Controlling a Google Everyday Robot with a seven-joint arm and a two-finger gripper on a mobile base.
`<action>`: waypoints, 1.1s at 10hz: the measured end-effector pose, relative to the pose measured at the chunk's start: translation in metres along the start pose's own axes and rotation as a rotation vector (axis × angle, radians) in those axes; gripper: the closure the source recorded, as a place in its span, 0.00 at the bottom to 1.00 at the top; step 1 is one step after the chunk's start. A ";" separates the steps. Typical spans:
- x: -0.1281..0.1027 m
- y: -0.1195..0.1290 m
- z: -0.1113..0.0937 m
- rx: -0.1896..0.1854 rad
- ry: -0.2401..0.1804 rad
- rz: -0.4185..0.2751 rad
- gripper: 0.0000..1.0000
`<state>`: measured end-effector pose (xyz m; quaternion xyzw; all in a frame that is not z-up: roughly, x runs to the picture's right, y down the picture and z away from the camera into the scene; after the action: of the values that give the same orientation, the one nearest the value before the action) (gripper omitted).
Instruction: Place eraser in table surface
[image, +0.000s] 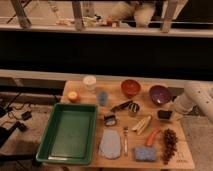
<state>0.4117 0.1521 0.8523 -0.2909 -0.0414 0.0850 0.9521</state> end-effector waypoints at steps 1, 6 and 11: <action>0.000 0.001 0.002 -0.004 0.001 -0.001 1.00; -0.003 0.001 0.005 -0.011 0.002 -0.007 0.89; -0.006 0.000 0.006 -0.012 0.002 -0.011 0.38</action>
<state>0.4056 0.1541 0.8574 -0.2965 -0.0427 0.0792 0.9508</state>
